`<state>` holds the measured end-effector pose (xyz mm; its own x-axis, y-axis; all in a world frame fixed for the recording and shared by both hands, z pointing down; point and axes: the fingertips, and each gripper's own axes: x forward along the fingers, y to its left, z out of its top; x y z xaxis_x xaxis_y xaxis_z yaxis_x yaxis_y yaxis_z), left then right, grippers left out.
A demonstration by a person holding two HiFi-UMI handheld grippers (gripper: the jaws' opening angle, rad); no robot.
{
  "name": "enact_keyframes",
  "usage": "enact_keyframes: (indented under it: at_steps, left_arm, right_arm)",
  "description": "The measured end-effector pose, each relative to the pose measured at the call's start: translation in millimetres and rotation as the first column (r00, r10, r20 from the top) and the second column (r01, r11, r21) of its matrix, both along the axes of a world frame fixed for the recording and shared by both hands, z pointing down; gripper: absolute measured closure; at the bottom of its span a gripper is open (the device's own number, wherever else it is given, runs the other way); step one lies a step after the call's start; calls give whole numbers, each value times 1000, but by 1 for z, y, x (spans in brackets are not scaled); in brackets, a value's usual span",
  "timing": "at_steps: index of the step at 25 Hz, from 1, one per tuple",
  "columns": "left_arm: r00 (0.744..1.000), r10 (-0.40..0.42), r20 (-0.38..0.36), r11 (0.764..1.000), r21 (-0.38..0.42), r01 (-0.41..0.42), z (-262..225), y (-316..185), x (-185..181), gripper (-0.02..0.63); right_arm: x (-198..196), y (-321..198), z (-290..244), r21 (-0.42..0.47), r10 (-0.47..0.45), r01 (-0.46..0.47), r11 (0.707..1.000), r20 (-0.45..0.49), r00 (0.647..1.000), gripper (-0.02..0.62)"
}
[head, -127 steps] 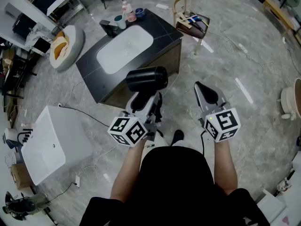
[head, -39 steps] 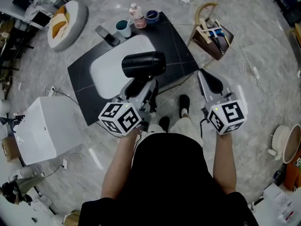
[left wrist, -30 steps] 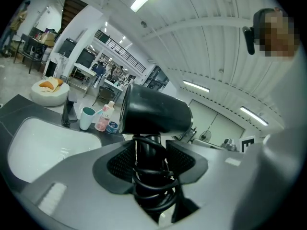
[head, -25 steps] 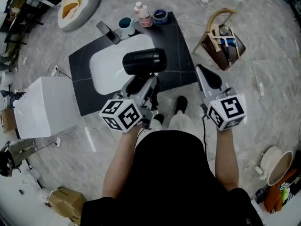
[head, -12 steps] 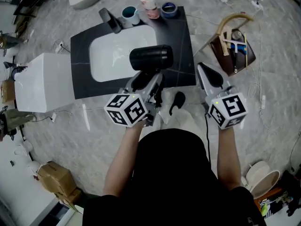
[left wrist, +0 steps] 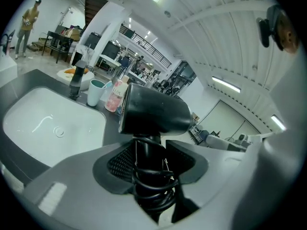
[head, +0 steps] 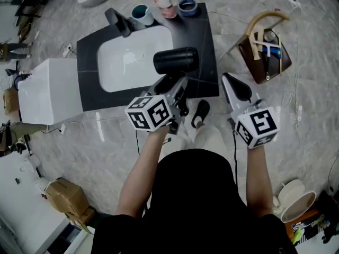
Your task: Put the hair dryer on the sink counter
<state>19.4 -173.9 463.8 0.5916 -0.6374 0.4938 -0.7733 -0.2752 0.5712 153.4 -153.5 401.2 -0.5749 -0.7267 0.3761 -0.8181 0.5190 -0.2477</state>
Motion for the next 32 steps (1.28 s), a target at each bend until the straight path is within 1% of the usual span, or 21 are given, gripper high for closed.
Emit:
enact_keyframes:
  at_steps: [5,12,18,23,32]
  left_arm:
    - [1000,0,20,1000,-26,0,22,-23,11,414]
    - [1000,3,31,998,-64,-1,50,-47,24,414]
    - [998,3,57,995,-102,3,75,-57,32,416]
    - [996,5,93,991,-132,7,98,-64,36,416]
    - [993,11,119,982,-187,12,134,-73,42,416]
  right_arm:
    - [11,-4,10,-20,21,-21,1000,5,1000,584]
    - [12,-9,24,-53,8,-8,999,-1,1000,584]
    - [6,-14,37,-75,-13,13,997,2,1000,584]
    - [3,-19,41,-79,-19,20,997,8,1000,584]
    - [14,-20,53,-101,-4,4,995,0,1000,584]
